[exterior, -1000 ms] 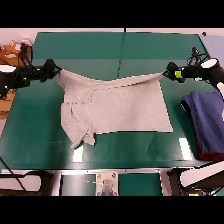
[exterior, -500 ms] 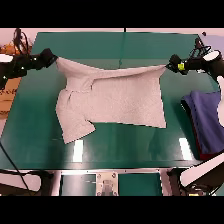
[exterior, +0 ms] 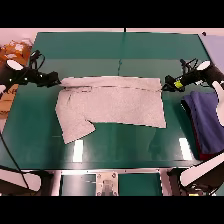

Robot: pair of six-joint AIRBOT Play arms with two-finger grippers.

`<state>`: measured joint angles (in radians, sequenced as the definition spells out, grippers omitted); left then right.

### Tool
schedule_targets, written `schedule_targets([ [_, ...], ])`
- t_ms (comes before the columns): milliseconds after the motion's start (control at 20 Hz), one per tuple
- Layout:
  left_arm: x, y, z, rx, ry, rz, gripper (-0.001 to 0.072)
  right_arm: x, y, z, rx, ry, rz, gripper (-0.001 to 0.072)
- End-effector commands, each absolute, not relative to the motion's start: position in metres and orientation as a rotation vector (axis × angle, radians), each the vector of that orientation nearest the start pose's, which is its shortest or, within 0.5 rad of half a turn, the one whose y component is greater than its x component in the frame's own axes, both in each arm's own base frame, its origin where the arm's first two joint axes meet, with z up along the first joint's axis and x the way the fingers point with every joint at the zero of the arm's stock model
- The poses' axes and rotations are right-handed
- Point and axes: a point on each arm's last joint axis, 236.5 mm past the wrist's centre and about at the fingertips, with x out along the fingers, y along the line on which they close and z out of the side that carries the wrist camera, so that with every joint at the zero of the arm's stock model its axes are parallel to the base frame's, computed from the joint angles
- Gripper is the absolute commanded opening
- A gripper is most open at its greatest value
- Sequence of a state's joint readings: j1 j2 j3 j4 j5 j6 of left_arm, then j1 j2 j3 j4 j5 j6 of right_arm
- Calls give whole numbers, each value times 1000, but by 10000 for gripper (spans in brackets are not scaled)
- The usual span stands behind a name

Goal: Fold the shirts.

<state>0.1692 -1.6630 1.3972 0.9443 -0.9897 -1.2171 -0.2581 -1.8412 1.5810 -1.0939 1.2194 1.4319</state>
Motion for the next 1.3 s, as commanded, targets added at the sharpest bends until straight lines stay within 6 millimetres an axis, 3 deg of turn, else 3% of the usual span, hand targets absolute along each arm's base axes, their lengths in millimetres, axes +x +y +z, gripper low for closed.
schedule_targets([
  [0,484,-27,-39,-377,1182,-275,19,467,-21,-82,516,1421,133,7],
  [200,463,-36,-42,-388,1265,-321,20,469,-22,-76,512,1407,132,9],
  [350,464,-36,-42,-395,1266,-315,21,478,-27,-61,501,1366,130,12],
  [400,465,-36,-41,-404,1264,-308,111,480,-29,-56,499,1358,131,150],
  [450,461,-39,-41,-418,1280,-316,539,480,-30,-52,503,1358,130,306],
  [500,454,-41,-40,-447,1314,-309,717,478,-31,-47,502,1362,134,329],
  [550,444,-43,-39,-459,1356,-318,714,474,-34,-43,506,1375,133,324],
  [600,436,-41,-36,-454,1393,-330,714,467,-35,-39,527,1396,126,252],
  [650,428,-37,-31,-452,1430,-335,713,458,-37,-35,538,1423,129,83],
  [700,423,-32,-27,-462,1458,-319,595,449,-39,-31,548,1450,134,9],
  [750,419,-27,-22,-473,1478,-312,217,441,-41,-27,560,1466,131,9],
  [800,413,-25,-19,-476,1500,-324,17,433,-41,-25,570,1475,125,8],
  [1000,377,-24,-12,-461,1541,-298,16,375,-23,-20,594,1520,114,8],
  [1250,278,-42,-28,-527,1469,-167,19,273,9,-37,698,1432,-13,9],
])
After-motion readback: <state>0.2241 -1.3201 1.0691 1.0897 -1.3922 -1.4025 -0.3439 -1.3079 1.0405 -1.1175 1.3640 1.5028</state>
